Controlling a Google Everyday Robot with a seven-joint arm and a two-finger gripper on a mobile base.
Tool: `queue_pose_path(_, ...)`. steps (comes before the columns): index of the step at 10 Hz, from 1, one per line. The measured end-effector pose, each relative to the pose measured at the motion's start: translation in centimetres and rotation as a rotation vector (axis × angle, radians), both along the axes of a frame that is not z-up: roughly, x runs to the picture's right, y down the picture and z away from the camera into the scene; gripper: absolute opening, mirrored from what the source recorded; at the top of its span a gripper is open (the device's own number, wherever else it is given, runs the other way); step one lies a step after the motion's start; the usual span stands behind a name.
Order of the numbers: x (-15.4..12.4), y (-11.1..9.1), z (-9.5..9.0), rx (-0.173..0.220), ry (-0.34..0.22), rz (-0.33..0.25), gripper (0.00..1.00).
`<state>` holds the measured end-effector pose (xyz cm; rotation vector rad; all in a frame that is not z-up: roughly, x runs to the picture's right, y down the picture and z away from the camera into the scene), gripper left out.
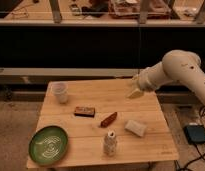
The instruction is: Knock the bottle over
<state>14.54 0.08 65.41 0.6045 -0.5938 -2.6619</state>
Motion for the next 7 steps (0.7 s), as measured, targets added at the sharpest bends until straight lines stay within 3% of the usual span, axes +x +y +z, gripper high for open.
queue_pose_path(3, 3.7, 3.9, -3.3, -0.062, -0.002, -0.030, 0.04)
queue_pose_path(4, 4.3, 5.5, -3.9, -0.079, -0.012, -0.022, 0.01)
queue_pose_path(7, 3.4, 13.9, -4.8, -0.169, -0.119, 0.025, 0.00)
